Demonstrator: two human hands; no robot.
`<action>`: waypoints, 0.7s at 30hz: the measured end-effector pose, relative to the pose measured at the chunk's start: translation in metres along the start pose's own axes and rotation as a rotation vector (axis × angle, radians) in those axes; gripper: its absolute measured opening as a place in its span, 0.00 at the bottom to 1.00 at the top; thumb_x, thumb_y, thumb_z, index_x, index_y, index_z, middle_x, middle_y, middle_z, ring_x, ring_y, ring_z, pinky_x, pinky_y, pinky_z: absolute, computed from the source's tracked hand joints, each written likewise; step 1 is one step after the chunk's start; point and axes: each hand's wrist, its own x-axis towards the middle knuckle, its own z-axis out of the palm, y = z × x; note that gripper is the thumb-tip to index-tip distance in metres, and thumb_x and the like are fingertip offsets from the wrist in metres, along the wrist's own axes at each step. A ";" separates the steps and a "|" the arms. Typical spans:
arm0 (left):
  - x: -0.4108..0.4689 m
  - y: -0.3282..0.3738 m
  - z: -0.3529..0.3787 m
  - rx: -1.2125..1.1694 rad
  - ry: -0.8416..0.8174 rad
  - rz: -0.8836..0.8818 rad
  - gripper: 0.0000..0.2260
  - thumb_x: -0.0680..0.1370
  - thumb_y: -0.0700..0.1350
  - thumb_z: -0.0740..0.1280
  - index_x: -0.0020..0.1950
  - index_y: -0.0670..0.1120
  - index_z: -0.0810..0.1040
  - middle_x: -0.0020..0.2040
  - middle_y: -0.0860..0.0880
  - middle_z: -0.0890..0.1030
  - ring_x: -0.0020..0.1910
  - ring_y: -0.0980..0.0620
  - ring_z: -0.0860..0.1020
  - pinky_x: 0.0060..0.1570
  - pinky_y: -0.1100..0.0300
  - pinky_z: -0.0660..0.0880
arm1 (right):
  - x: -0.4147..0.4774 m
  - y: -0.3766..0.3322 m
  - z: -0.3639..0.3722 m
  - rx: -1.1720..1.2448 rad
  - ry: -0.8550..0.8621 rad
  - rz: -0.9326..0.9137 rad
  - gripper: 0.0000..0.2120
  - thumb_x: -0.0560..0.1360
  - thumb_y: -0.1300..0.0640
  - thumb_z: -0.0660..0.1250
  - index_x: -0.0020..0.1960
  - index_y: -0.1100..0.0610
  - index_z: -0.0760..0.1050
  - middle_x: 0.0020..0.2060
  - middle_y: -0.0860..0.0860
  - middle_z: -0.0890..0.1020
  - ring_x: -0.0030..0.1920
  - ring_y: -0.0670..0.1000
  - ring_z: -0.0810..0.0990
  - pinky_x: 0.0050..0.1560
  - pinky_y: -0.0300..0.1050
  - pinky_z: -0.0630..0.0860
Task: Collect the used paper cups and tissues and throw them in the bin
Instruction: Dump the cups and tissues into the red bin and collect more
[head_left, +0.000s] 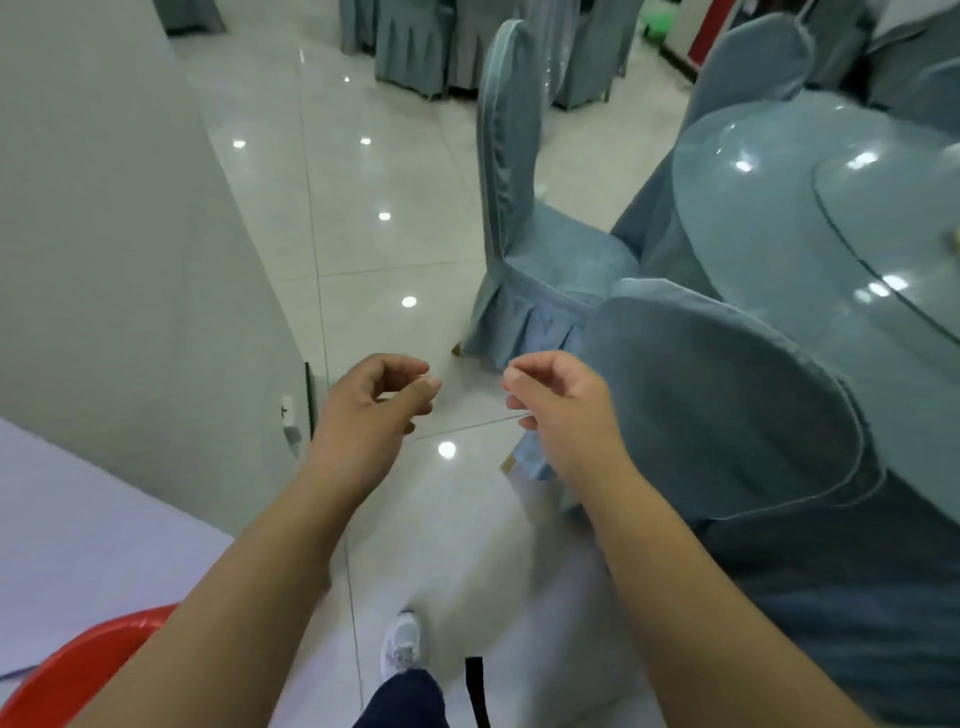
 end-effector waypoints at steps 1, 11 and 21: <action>0.017 0.013 0.005 0.000 -0.025 0.027 0.05 0.75 0.45 0.70 0.50 0.49 0.79 0.47 0.47 0.82 0.46 0.49 0.82 0.49 0.52 0.78 | 0.013 -0.010 -0.005 0.010 0.032 -0.020 0.04 0.75 0.58 0.68 0.44 0.51 0.77 0.42 0.52 0.82 0.43 0.49 0.79 0.43 0.41 0.75; 0.165 0.116 0.054 0.019 -0.207 0.209 0.03 0.77 0.47 0.67 0.49 0.50 0.78 0.47 0.48 0.82 0.46 0.50 0.82 0.48 0.52 0.79 | 0.132 -0.084 -0.046 0.107 0.304 -0.167 0.04 0.76 0.59 0.68 0.44 0.52 0.77 0.38 0.51 0.83 0.38 0.47 0.80 0.38 0.37 0.76; 0.340 0.176 0.098 -0.008 -0.185 0.248 0.03 0.77 0.46 0.67 0.49 0.49 0.79 0.46 0.48 0.83 0.44 0.49 0.82 0.47 0.53 0.79 | 0.317 -0.127 -0.061 0.131 0.356 -0.173 0.03 0.76 0.59 0.67 0.44 0.53 0.77 0.41 0.53 0.83 0.40 0.48 0.80 0.37 0.36 0.77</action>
